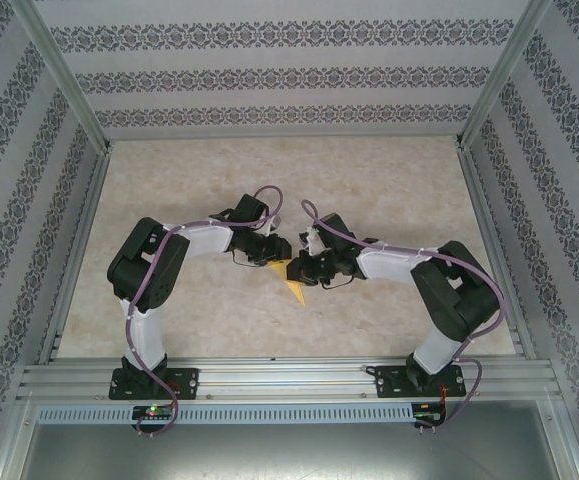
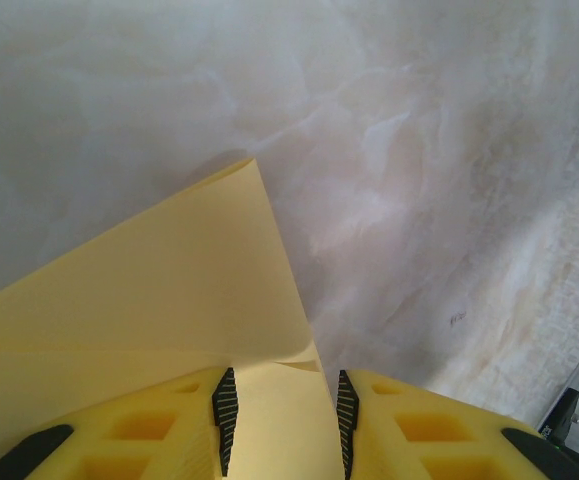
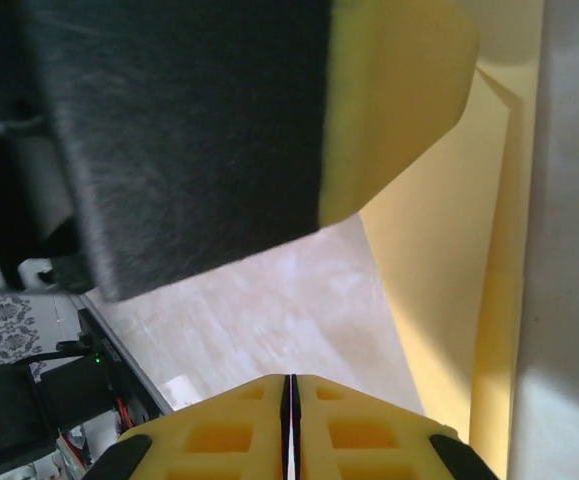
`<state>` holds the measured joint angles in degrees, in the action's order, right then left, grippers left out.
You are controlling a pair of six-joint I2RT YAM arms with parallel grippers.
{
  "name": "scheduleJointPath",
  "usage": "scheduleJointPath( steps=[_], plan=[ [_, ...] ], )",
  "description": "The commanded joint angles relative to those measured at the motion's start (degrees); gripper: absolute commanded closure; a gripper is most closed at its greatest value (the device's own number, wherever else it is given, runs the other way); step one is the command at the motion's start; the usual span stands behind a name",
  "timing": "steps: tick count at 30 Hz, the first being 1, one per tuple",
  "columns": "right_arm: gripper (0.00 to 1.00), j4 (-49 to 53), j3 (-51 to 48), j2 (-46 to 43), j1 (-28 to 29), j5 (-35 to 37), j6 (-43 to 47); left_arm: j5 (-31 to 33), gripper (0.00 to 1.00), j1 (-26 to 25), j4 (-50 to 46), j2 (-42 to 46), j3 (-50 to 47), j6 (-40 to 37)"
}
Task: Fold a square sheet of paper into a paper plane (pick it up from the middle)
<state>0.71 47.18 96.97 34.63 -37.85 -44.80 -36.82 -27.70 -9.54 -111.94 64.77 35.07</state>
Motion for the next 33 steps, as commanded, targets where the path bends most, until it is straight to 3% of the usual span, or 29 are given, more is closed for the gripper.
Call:
scheduleJointPath(
  steps=[1, 9, 15, 33],
  plan=[
    [0.87, 0.0, 2.0, 2.5, 0.7, 0.7, -0.6, 3.6, 0.64, 0.0, -3.4, -2.5, 0.4, -1.4],
    [0.87, 0.3, 3.6, 8.1, 2.0, 0.3, -0.6, 3.4, 0.64, 0.0, -3.7, -3.2, 0.7, -1.5],
    [0.87, 0.5, -1.8, 8.9, 1.1, 2.2, -0.4, 4.6, 0.64, 0.1, -4.3, -3.0, 0.5, -1.8],
    [0.84, -2.9, -18.7, -5.2, 0.1, 3.2, -3.8, 4.1, 0.65, 1.6, -2.1, -3.7, -1.3, -1.0]
  ],
)
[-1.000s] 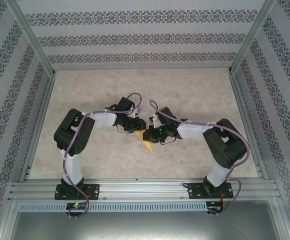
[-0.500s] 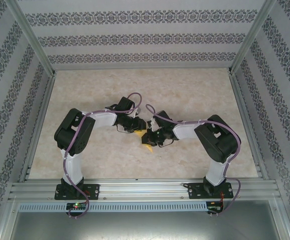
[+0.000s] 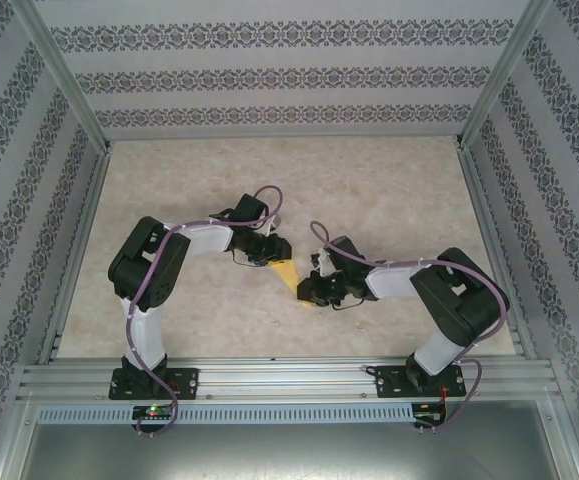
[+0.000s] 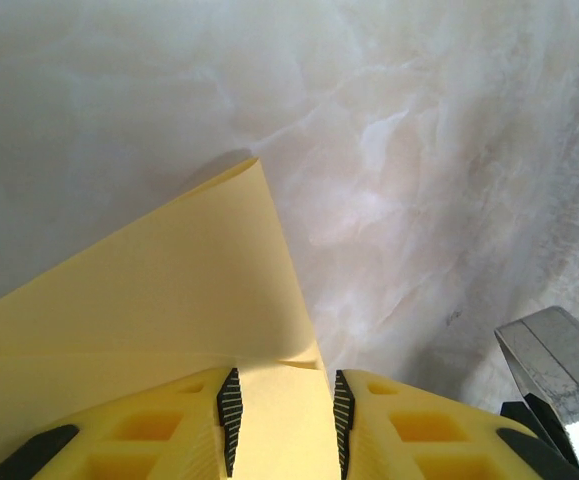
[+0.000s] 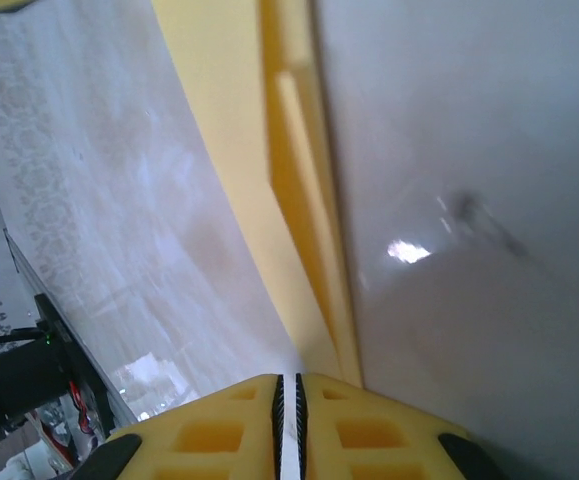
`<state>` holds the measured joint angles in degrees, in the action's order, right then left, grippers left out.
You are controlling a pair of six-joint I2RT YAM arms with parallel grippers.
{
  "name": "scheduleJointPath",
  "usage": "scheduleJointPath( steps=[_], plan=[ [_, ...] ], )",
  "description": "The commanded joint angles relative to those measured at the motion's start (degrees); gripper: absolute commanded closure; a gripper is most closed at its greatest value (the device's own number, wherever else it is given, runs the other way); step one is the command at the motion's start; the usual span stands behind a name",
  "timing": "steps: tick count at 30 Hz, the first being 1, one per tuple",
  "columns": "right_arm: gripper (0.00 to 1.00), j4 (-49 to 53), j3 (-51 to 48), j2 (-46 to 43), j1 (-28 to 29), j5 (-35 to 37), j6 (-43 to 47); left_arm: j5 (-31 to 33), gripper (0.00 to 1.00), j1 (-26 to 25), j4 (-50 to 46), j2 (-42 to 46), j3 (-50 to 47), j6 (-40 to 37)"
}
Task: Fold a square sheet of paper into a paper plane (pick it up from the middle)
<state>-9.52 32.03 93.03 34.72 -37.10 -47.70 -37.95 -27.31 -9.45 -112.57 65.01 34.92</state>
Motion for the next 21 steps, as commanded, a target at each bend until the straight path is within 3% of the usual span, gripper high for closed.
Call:
scheduleJointPath(
  steps=[1, 8, 12, 18, 21],
  plan=[
    [0.84, 8.5, -3.7, -2.3, 0.0, 3.4, -0.7, 5.1, 0.65, 1.3, -2.3, -3.0, -1.6, -0.9],
    [0.84, 10.3, -0.2, -8.8, 1.2, 7.8, 0.1, 4.9, 0.64, 1.3, -0.4, -1.8, -3.2, -0.5],
    [0.81, 11.1, 2.7, -15.3, 3.8, 15.6, 1.5, 4.7, 0.64, 1.2, 0.5, -1.8, -4.1, -0.7],
    [0.69, 12.1, 2.8, -26.7, 5.2, 26.5, 5.7, 3.3, 0.63, 1.0, 2.6, -3.3, -4.8, -1.6],
    [0.50, 15.1, 2.8, -31.7, 4.0, 30.5, 4.5, 3.0, 0.63, 0.9, 3.8, -4.0, -5.3, -1.9]
  ],
)
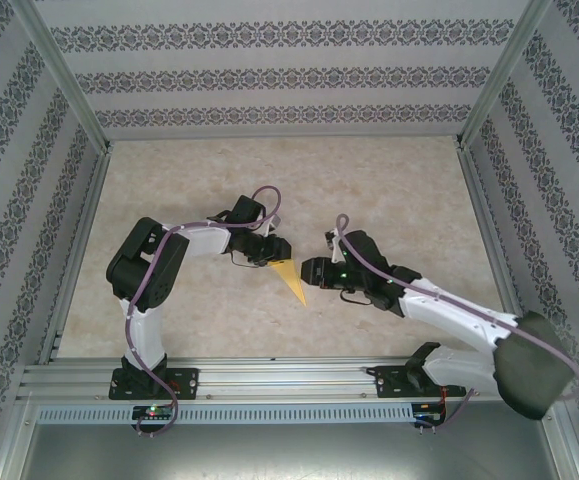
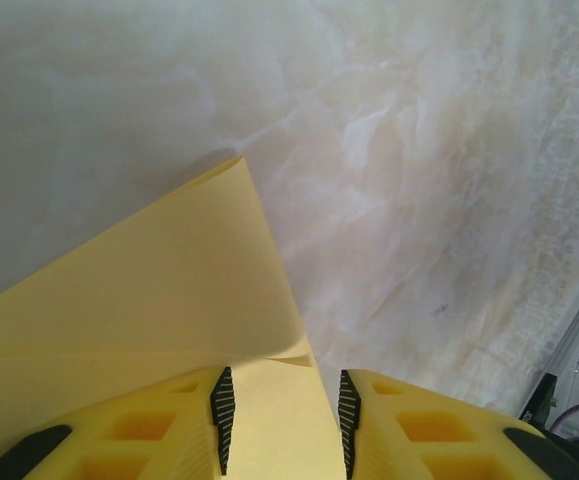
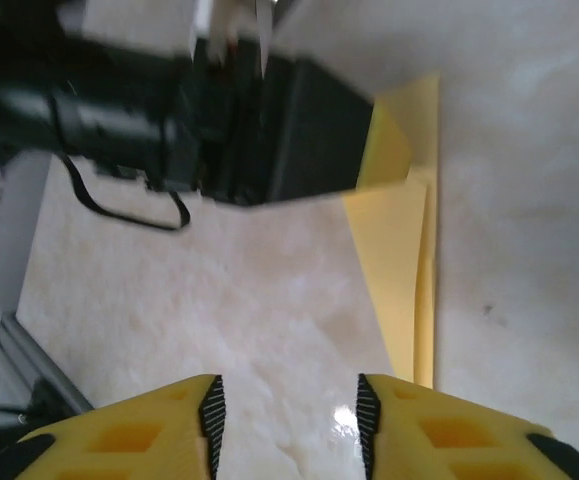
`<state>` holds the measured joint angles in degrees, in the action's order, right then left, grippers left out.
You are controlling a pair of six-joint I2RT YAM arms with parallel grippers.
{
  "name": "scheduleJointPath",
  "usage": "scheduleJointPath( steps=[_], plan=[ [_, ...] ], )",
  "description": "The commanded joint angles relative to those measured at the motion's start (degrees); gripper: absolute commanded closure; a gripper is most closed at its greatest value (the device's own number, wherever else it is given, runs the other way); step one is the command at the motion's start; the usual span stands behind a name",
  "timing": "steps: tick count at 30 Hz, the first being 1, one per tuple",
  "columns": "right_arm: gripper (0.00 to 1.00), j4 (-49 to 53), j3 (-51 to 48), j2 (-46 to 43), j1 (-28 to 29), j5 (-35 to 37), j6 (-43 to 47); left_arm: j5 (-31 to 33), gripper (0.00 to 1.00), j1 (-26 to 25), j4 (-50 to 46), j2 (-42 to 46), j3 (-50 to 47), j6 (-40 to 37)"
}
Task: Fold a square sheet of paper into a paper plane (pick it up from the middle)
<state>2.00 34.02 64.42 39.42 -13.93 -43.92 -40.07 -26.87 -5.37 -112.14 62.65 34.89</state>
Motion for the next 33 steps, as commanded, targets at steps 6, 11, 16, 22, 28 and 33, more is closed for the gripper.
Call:
scheduleJointPath(
  steps=[6, 11, 16, 22, 28, 33],
  plan=[
    [0.50, -0.6, -5.1, -7.7, -7.4, 5.3, -6.4, 3.9, 0.62, 0.4, 0.9, -6.4, -2.0, -1.9],
    [0.62, 1.2, -5.4, -6.6, -10.1, 2.1, -7.8, 3.6, 0.62, 0.2, 0.1, -7.1, -0.4, -2.2],
    [0.68, 2.8, -0.4, 1.7, -9.8, -5.8, -5.3, 4.0, 0.62, 0.2, -0.3, -8.2, 0.3, -2.2],
    [0.69, 0.6, 2.2, 9.2, -7.7, -10.0, -5.8, 4.4, 0.62, 0.2, -2.0, -8.8, 1.6, -3.5],
    [0.73, 1.1, 1.9, 9.3, -5.1, -5.4, -6.4, 3.6, 0.62, 0.2, -1.7, -10.0, 1.9, -3.8],
    [0.75, 0.0, 2.8, 11.8, -3.9, -6.7, -6.8, 3.3, 0.62, 0.2, -2.1, -9.8, 1.9, -4.2]
  ],
)
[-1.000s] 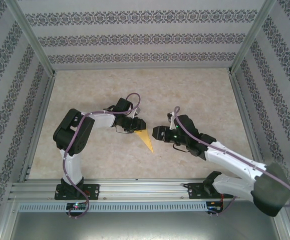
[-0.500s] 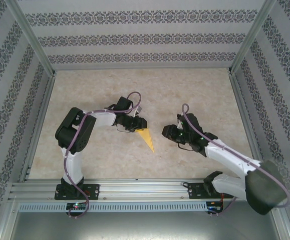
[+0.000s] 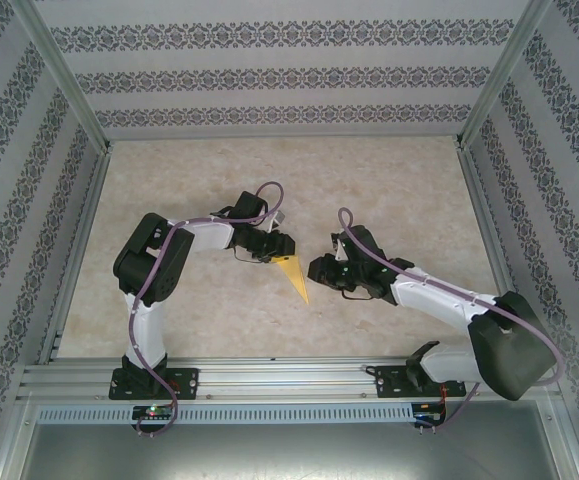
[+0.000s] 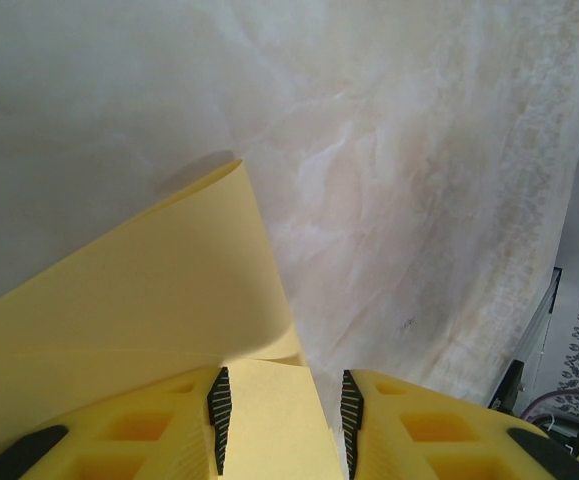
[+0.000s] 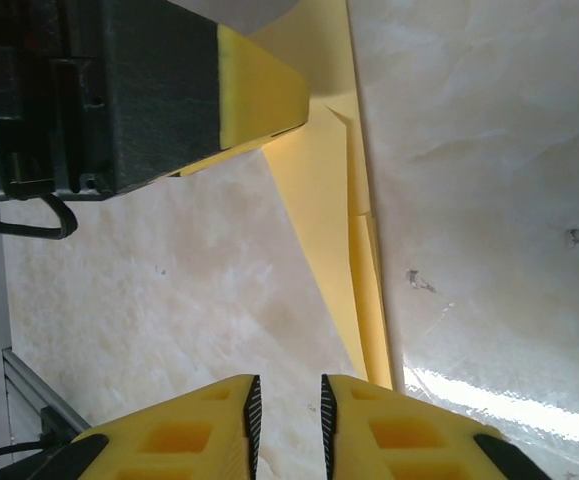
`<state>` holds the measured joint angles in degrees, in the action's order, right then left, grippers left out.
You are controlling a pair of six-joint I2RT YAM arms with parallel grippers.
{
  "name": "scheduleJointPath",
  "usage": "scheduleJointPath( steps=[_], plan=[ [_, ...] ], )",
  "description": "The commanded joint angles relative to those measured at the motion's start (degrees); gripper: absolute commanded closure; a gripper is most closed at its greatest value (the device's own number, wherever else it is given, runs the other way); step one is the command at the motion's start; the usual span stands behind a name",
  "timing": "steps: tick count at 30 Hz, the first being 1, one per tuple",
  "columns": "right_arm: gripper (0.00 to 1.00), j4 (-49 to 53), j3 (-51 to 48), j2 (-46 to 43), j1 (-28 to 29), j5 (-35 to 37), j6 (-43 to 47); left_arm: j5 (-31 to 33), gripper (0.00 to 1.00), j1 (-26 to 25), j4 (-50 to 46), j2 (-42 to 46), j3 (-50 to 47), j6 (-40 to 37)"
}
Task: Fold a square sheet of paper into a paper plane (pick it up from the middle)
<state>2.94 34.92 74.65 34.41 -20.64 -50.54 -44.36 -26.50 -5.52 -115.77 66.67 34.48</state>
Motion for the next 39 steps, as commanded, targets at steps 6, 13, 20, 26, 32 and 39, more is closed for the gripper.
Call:
scheduleJointPath(
  steps=[6, 13, 20, 26, 32, 39],
  plan=[
    [0.80, -1.9, 3.6, 3.3, 2.5, 0.5, 0.1, 7.7, 0.62, -0.2, -2.3, -5.4, -2.3, -3.8],
    [0.83, -2.3, 3.9, 4.6, 2.7, 0.7, -0.2, 8.1, 0.62, -0.2, -2.8, -4.5, -2.5, -4.2],
    [0.82, -2.4, 2.5, 3.9, 2.6, 0.9, -0.2, 8.8, 0.62, -0.1, -2.7, -4.7, -2.6, -4.1],
    [0.82, -2.5, 2.7, 4.1, 2.7, 0.4, -0.5, 8.6, 0.62, -0.1, -3.0, -5.1, -1.9, -4.2],
    [0.87, -8.0, 3.5, 8.8, 2.7, -3.7, -2.1, 8.9, 0.62, -0.1, -4.1, -5.2, -1.8, -4.5],
    [0.93, -13.0, 6.8, 16.9, 3.4, -5.4, -4.0, 8.8, 0.62, -0.2, -4.8, -5.1, -1.6, -4.2]
  ],
)
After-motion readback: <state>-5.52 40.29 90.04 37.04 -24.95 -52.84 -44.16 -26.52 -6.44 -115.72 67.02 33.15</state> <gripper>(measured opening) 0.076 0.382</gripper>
